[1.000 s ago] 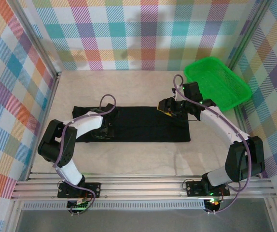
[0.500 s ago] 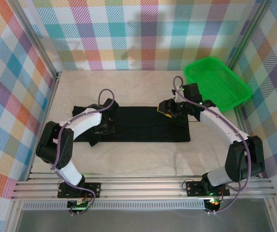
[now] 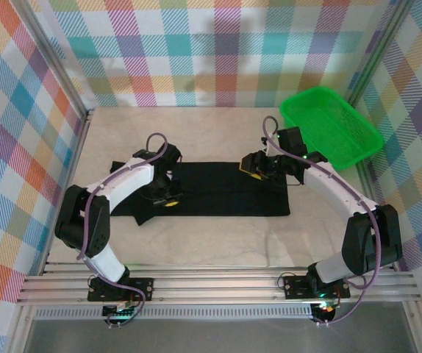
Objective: Fold and stack the t-shirts
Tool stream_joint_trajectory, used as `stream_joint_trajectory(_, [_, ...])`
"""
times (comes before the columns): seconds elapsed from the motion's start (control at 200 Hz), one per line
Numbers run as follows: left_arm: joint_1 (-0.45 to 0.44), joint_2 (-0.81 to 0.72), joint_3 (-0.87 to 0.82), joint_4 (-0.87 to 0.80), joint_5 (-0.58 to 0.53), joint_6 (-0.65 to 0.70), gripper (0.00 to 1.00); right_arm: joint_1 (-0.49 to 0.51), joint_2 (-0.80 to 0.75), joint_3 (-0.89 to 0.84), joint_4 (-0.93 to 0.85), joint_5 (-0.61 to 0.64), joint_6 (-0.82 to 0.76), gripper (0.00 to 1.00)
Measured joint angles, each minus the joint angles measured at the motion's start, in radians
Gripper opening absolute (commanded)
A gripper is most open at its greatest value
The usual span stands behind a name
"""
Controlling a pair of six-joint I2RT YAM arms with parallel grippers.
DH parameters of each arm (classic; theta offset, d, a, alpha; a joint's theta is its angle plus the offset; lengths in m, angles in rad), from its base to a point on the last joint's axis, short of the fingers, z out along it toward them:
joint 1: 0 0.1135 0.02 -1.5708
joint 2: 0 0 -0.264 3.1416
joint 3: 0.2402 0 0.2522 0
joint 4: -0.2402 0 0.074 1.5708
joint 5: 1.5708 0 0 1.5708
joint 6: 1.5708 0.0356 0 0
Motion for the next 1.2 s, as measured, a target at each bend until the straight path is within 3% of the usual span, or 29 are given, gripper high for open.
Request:
stream_joint_trajectory(0.265, [0.000,0.061,0.027,-0.008,0.073,-0.067,0.00,0.000,0.000,0.000,-0.003,0.000,0.000,0.47])
stream_joint_trajectory(0.375, [0.000,0.072,0.034,-0.021,0.075,-0.072,0.37,0.000,0.000,0.000,-0.003,0.000,0.000,0.47])
stream_joint_trajectory(0.44, [0.000,0.072,0.037,-0.031,0.061,-0.072,0.45,0.000,0.000,-0.001,-0.004,0.000,0.000,0.47])
stream_joint_trajectory(0.64, [0.056,0.004,0.019,-0.074,-0.076,-0.059,0.40,0.000,0.000,-0.001,-0.016,0.000,-0.003,0.47])
stream_joint_trajectory(0.849, [0.389,-0.174,-0.108,-0.034,-0.131,-0.011,0.37,0.000,0.024,-0.001,-0.023,-0.011,-0.009,0.46])
stream_joint_trajectory(0.934, [0.476,-0.176,-0.151,0.016,-0.126,0.017,0.36,0.000,0.039,-0.001,-0.026,-0.019,-0.011,0.46])
stream_joint_trajectory(1.199, [0.519,-0.121,-0.227,0.229,-0.078,0.097,0.40,0.000,0.047,-0.001,-0.032,-0.027,-0.023,0.46])
